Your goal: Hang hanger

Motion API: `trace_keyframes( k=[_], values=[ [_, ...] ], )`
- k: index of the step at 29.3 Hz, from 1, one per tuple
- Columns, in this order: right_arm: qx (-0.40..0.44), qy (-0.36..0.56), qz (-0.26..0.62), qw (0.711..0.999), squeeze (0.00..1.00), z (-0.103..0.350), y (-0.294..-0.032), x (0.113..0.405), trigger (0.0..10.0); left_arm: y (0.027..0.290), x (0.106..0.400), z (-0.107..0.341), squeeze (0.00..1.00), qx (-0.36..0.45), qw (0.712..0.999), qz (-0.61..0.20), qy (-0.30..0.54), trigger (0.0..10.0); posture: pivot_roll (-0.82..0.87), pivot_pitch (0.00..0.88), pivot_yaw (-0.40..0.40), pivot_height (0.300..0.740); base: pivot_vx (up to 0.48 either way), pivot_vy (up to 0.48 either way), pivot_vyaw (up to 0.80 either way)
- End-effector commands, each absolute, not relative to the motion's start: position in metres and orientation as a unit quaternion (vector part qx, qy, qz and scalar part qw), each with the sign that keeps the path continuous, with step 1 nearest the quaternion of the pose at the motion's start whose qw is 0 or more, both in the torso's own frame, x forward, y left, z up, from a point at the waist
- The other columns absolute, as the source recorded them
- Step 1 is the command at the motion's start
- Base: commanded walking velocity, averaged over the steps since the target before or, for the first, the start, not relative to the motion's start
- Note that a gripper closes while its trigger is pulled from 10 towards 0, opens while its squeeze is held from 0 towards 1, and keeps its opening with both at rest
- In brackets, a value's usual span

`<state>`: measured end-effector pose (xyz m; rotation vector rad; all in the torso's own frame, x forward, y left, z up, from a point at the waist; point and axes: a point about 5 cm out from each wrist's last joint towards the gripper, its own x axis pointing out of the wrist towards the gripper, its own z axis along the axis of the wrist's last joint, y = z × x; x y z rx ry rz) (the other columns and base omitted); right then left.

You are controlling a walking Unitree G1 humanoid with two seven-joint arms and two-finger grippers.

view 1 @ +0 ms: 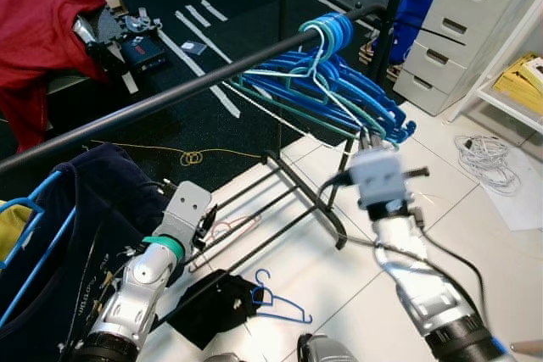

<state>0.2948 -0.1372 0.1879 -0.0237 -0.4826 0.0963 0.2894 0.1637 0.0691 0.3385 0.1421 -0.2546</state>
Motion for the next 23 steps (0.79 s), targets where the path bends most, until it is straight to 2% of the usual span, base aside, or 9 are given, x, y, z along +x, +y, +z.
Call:
trace_keyframes(
  k=[1, 2, 8, 9, 14, 15, 18, 20, 23],
  values=[
    [0.017, -0.238, 0.059, 0.969, 0.00, 0.192, -0.137, 0.294, 10.0, 0.165, 0.287, 0.064, 0.00, 0.172, 0.973, -0.129, 0.080, 10.0, -0.12, 0.047, 0.114, 0.740, 0.000, 0.000, 0.00],
    [0.069, -0.269, 0.097, 0.956, 0.00, 0.213, -0.135, 0.291, 10.0, 0.164, 0.289, 0.064, 0.00, 0.172, 0.973, -0.129, 0.078, 10.0, -0.12, 0.044, 0.115, 0.740, 0.000, 0.000, 0.00],
    [0.049, -0.336, 0.144, 0.929, 0.00, 0.246, -0.128, 0.284, 10.0, 0.163, 0.291, 0.064, 0.00, 0.173, 0.974, -0.129, 0.075, 10.0, -0.12, 0.043, 0.119, 0.740, 0.000, 0.000, 0.00],
    [0.055, -0.355, 0.206, 0.910, 0.00, 0.261, -0.116, 0.274, 10.0, 0.163, 0.292, 0.065, 0.00, 0.173, 0.974, -0.129, 0.074, 10.0, -0.11, 0.042, 0.121, 0.740, 0.000, 0.000, 0.00],
    [0.075, -0.361, 0.270, 0.890, 0.00, 0.271, -0.105, 0.263, 10.0, 0.164, 0.292, 0.065, 0.00, 0.174, 0.974, -0.129, 0.073, 10.0, -0.11, 0.040, 0.123, 0.740, 0.000, 0.000, 0.00],
    [0.113, -0.353, 0.348, 0.861, 0.00, 0.278, -0.099, 0.252, 10.0, 0.164, 0.292, 0.065, 0.00, 0.174, 0.974, -0.128, 0.072, 10.0, -0.11, 0.039, 0.123, 0.740, 0.000, 0.000, 0.00],
    [0.113, -0.353, 0.348, 0.861, 0.00, 0.278, -0.099, 0.252, 10.0, 0.164, 0.292, 0.065, 0.00, 0.174, 0.974, -0.128, 0.072, 10.0, -0.11, 0.039, 0.123, 0.740, 0.000, 0.000, 0.00],
    [0.162, -0.332, 0.486, 0.792, 0.00, 0.282, -0.095, 0.229, 10.0, 0.165, 0.293, 0.065, 0.00, 0.175, 0.974, -0.128, 0.070, 10.0, -0.10, 0.037, 0.129, 0.740, 0.000, 0.000, 0.00],
    [0.162, -0.332, 0.486, 0.792, 0.00, 0.282, -0.095, 0.229, 10.0, 0.165, 0.293, 0.065, 0.00, 0.175, 0.974, -0.128, 0.070, 10.0, -0.10, 0.037, 0.129, 0.740, 0.000, 0.000, 0.00]
  ],
)
